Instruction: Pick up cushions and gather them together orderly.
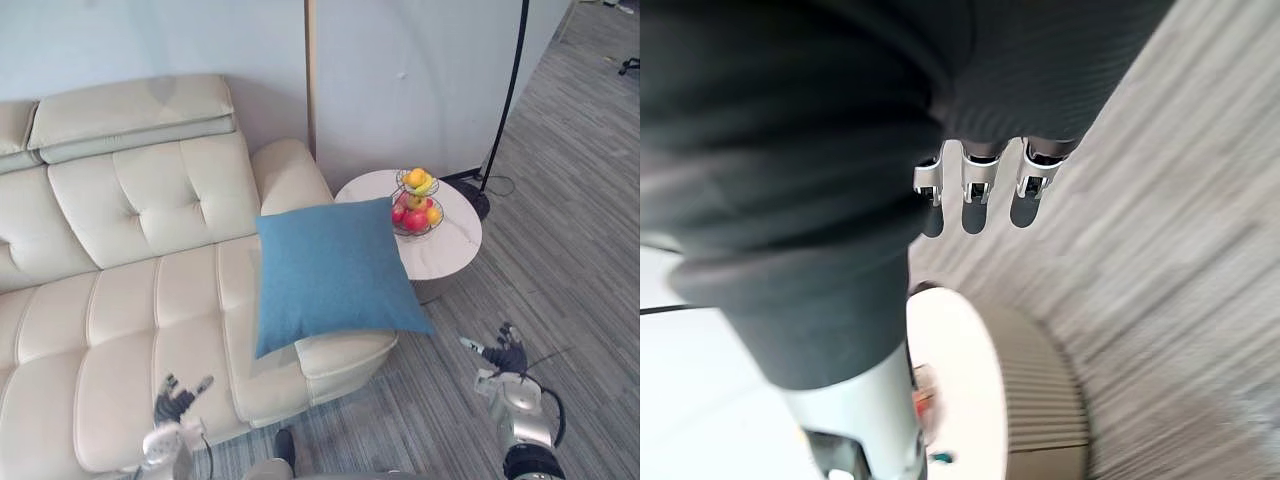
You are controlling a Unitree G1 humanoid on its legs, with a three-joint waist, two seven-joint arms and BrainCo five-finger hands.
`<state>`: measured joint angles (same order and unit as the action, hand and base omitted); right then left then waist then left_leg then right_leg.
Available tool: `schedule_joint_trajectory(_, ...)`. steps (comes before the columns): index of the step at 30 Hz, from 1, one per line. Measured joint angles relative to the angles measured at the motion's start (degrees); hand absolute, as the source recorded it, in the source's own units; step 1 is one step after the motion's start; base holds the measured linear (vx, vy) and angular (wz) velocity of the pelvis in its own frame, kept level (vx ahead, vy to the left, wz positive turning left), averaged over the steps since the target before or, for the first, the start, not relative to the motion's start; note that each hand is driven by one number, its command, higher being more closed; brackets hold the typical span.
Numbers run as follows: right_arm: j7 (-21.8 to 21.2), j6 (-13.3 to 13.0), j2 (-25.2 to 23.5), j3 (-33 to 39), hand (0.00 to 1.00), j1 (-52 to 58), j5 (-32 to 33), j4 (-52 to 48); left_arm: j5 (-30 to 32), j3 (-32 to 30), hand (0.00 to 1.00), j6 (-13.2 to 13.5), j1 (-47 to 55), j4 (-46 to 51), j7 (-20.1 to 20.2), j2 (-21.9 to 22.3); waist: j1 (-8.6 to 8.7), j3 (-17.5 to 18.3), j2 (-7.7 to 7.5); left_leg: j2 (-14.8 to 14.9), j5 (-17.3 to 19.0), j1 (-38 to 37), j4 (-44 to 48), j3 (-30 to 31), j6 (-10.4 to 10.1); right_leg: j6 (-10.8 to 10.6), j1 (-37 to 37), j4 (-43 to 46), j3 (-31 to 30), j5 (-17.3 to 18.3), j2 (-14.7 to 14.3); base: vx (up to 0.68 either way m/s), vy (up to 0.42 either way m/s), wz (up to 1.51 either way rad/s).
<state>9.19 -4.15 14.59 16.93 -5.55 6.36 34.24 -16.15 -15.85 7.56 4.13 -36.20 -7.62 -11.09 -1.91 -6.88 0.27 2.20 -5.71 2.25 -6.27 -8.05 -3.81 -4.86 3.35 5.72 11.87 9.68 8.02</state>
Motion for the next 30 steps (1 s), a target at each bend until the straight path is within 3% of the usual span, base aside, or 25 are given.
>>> schedule_joint_trajectory(4, 0.64, 0.01, 0.06, -3.11, 0.0, -2.92, 1.0, -0.21, -2.1, 2.9, 0.0, 0.99, -4.59, 3.93, -1.2, -1.59, 0.0, -0.79, -0.04, 0.03, 0.01, 3.99, 0.01, 2.15, -0.02, 0.09, -3.29, -0.18, 0.18, -0.05, -0.83, -0.09, 0.039, 0.18)
schedule_joint_trajectory(7, 1.0, 0.02, -0.04, -5.6, 0.0, -7.49, 1.7, -0.22, -3.17, 6.0, 0.0, 1.2, -9.37, 4.1, -2.19, -2.04, -0.15, -3.46, -0.28, 0.16, -0.17, 6.25, 0.15, 2.77, -0.18, 0.2, -5.51, 0.14, -0.03, -0.54, -0.96, -0.01, 0.018, 0.04)
schedule_joint_trajectory(9, 1.44, 0.01, -0.05, -7.95, 0.0, -12.99, 2.81, 0.22, -3.22, 9.38, 0.0, 1.22, -13.9, 4.01, -2.43, -2.42, -0.51, -4.91, -0.28, 0.4, -3.73, 8.79, 0.35, 2.6, -0.15, 0.66, -9.22, 1.86, -1.11, -2.62, -1.03, 0.04, 0.026, -0.17)
schedule_joint_trajectory(11, 2.03, 0.02, -0.07, -8.62, 0.0, -15.7, 3.05, 0.49, -3.22, 11.11, 0.0, 1.22, -16.56, 3.65, -2.42, -2.8, -0.51, -5.46, -0.32, 0.4, -4.53, 10.3, 0.37, 2.43, 0.83, 0.4, -11.19, 2.88, -1.53, -2.82, -1.01, 0.06, -0.009, -0.11)
schedule_joint_trajectory(15, 3.31, 0.07, 0.29, -10.83, 0.0, -26.96, 4.39, 5.88, -3.19, 15.08, 0.0, 1.36, -27.46, -0.76, -3.71, -4.3, -0.44, -9.68, -0.41, 0.49, -5.77, 12.42, 0.4, 1.95, 1.56, 0.47, -14.55, 5.45, -2.31, -2.79, -0.82, 0.08, -0.023, -0.09)
schedule_joint_trajectory(22, 4.91, 0.25, 0.72, -13.73, 0.0, -39.61, 6.3, 12.34, -3.85, 20.05, 0.0, 1.44, -39.45, -7.3, -4.67, -4.76, -0.27, -14.46, -0.35, 0.95, -7.34, 16.76, 0.4, 2.21, 0.28, 0.75, -20.66, 8.4, -3.29, -2.72, -0.93, 0.02, -0.022, -0.06)
schedule_joint_trajectory(23, 5.16, 0.23, 0.66, -14.59, 1.0, -41.42, 7.15, 13.41, -4.4, 21.22, 1.0, 1.43, -41.34, -8.33, -4.68, -4.57, -0.16, -15.0, -0.34, 1.15, -7.64, 17.8, 0.4, 2.21, 0.01, 0.9, -21.97, 8.82, -3.45, -2.82, -1.01, -0.03, -0.024, -0.07)
schedule_joint_trajectory(30, 6.24, 0.0, -0.7, -17.64, 1.0, -46.62, 9.84, 14.3, -7.86, 22.52, 1.0, 1.65, -46.91, -9.61, -6.26, -3.43, 0.07, -17.07, -0.13, 2.07, -8.45, 20.37, 0.38, 2.25, -0.83, 1.29, -26.0, 10.28, -4.62, -3.0, -1.72, -0.04, -0.029, -0.11)
